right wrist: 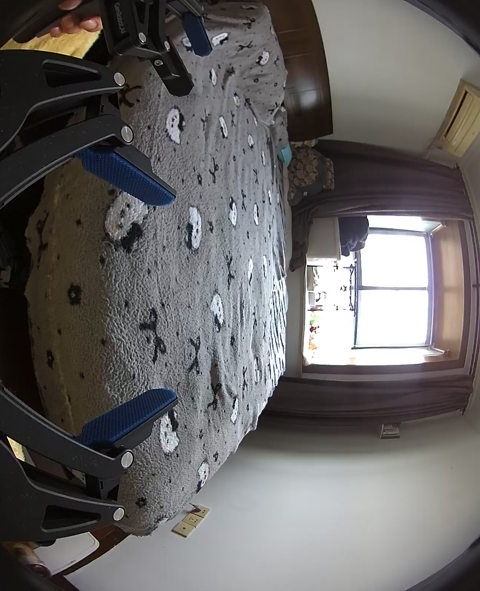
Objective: Collect trash
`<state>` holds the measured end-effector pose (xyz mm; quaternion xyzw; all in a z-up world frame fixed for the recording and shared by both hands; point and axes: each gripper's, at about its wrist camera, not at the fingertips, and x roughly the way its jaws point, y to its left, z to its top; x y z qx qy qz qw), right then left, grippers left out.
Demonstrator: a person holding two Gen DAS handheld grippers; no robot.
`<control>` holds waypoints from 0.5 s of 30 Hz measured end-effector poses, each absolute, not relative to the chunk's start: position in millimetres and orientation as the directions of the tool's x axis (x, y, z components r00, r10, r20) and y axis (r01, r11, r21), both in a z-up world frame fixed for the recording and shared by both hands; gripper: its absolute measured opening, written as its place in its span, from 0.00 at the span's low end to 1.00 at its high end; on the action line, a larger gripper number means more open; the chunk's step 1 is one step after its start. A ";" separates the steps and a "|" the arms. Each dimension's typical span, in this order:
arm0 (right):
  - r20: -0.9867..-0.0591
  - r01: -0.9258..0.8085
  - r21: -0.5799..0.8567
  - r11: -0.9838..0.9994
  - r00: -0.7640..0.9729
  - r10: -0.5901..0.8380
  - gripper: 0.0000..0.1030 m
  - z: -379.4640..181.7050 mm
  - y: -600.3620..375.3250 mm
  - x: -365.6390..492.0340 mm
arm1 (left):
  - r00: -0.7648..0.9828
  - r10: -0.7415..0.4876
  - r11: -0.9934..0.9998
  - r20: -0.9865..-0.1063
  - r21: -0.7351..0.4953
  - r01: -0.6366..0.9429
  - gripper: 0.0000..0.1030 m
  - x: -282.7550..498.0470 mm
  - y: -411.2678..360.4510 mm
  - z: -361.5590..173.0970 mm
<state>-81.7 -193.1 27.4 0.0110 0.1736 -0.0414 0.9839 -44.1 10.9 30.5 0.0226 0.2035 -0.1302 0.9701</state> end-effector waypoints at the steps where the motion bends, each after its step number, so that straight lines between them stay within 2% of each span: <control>1: -0.344 0.085 0.008 0.996 0.936 -0.078 0.97 27.5 -192.7 -81.5 | 0.883 -0.243 0.965 -0.401 -0.010 0.261 0.92 -44.2 11.0 30.1; 15: -0.344 0.088 0.011 0.996 0.936 -0.079 0.97 28.9 -192.2 -82.5 | 0.884 -0.242 0.966 -0.399 -0.010 0.260 0.92 -44.3 10.9 30.5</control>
